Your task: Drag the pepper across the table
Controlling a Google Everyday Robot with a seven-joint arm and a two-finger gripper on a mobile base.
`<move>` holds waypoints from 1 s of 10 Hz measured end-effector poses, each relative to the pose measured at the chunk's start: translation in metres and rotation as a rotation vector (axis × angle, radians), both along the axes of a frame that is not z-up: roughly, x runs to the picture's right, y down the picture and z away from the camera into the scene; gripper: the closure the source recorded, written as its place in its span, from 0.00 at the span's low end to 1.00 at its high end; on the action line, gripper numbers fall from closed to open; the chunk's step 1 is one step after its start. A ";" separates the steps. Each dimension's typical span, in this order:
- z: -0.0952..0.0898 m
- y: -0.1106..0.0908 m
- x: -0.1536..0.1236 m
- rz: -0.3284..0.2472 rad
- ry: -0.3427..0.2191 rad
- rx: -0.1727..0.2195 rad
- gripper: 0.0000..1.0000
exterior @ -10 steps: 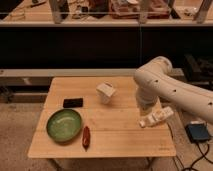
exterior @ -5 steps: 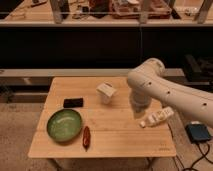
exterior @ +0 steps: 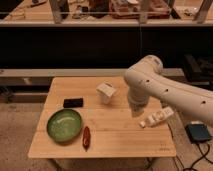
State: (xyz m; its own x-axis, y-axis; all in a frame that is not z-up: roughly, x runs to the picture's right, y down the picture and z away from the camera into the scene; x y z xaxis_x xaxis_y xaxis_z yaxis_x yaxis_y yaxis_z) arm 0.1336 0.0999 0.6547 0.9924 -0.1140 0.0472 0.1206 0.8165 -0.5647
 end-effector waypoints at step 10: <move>0.019 0.030 -0.056 -0.015 -0.053 -0.051 0.59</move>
